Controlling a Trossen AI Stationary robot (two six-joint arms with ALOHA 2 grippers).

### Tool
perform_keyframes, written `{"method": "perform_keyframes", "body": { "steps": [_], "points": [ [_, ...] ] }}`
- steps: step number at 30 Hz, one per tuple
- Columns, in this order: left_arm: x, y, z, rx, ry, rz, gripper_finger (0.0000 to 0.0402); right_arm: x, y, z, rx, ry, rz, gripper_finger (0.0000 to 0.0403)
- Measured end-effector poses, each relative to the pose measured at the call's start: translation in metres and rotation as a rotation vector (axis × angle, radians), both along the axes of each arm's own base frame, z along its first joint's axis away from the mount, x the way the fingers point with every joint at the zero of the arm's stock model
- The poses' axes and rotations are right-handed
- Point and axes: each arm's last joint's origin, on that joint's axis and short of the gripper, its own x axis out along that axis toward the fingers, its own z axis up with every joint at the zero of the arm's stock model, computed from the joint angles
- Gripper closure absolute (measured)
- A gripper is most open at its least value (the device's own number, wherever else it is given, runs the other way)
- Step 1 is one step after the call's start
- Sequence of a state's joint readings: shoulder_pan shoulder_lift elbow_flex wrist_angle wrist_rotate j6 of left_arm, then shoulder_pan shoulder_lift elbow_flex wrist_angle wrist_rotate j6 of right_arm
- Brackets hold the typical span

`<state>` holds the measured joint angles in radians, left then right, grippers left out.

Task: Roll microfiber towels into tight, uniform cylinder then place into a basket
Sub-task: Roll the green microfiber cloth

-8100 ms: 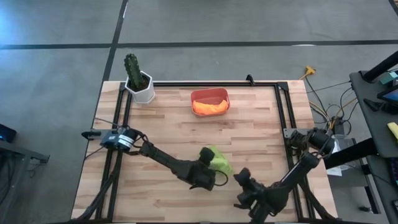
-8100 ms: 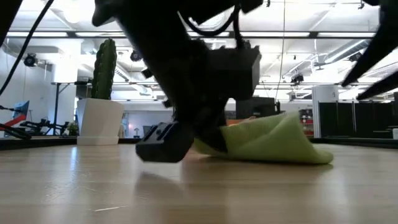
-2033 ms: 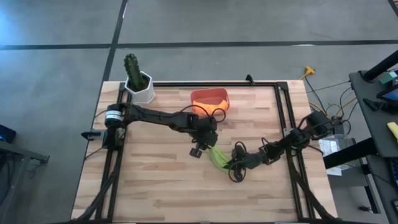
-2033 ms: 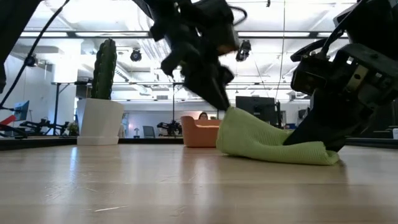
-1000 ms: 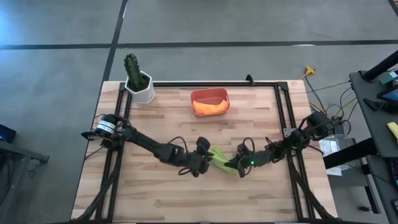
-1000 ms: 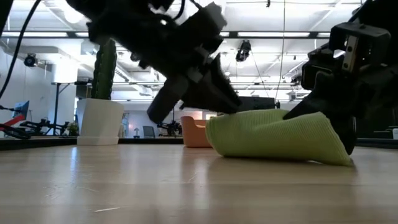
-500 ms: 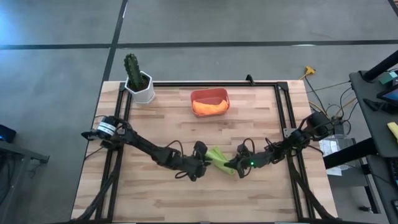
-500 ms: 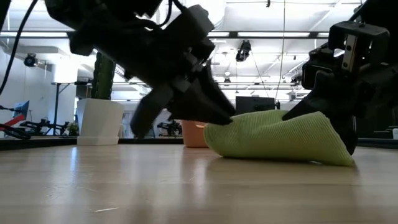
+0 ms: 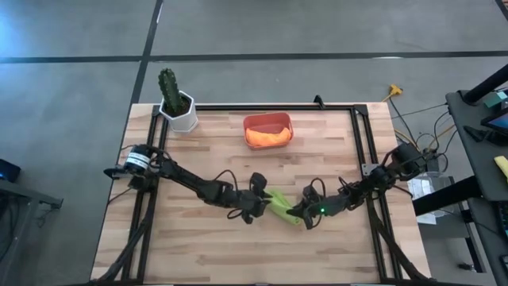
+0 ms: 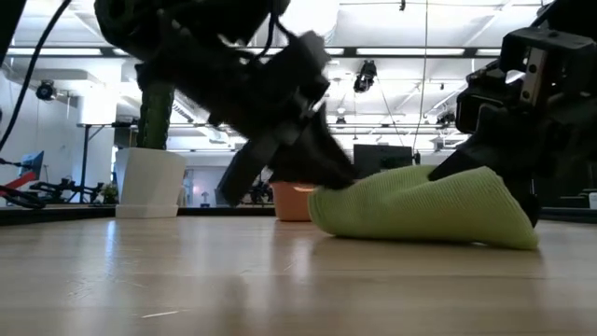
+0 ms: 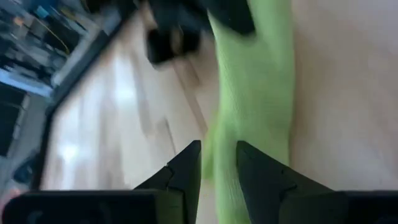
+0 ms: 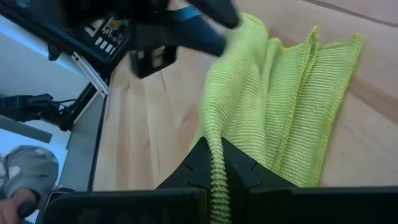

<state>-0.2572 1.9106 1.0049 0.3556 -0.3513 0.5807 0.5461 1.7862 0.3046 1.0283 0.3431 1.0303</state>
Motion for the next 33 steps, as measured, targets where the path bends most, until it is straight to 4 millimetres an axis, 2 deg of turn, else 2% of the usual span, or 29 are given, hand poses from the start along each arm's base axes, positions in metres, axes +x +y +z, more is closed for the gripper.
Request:
{"method": "perform_keyframes", "body": {
  "steps": [3, 6, 11, 14, 17, 22, 26, 33],
  "points": [
    [-0.003, 0.002, -0.004, -0.013, 0.034, 0.059, 0.0315, -0.001, 0.002, 0.000, -0.003, 0.001, 0.008, 0.0394],
    [-0.004, 0.002, 0.000, -0.027, 0.029, 0.082, 0.0315, -0.001, 0.002, 0.000, -0.011, 0.000, 0.014, 0.0394],
    [-0.009, 0.000, 0.024, -0.123, -0.029, 0.091, 0.0315, -0.001, 0.002, 0.000, -0.021, 0.000, 0.020, 0.0394],
    [-0.011, -0.003, 0.032, -0.211, -0.029, -0.005, 0.0315, -0.001, 0.003, 0.000, -0.032, -0.002, 0.030, 0.0394],
    [-0.012, -0.006, 0.029, -0.242, 0.001, -0.080, 0.0315, -0.002, 0.003, -0.001, -0.046, -0.003, 0.042, 0.0394],
    [-0.010, -0.006, 0.018, -0.111, 0.036, -0.159, 0.0308, -0.002, 0.003, -0.001, -0.060, -0.005, 0.053, 0.0394],
    [-0.009, -0.006, 0.017, -0.121, 0.047, -0.228, 0.0265, -0.002, 0.005, 0.000, -0.061, -0.008, 0.058, 0.0394],
    [-0.001, 0.000, 0.023, -0.171, 0.025, -0.285, 0.0123, -0.003, 0.006, 0.000, -0.072, -0.011, 0.068, 0.0394]
  ]
}}
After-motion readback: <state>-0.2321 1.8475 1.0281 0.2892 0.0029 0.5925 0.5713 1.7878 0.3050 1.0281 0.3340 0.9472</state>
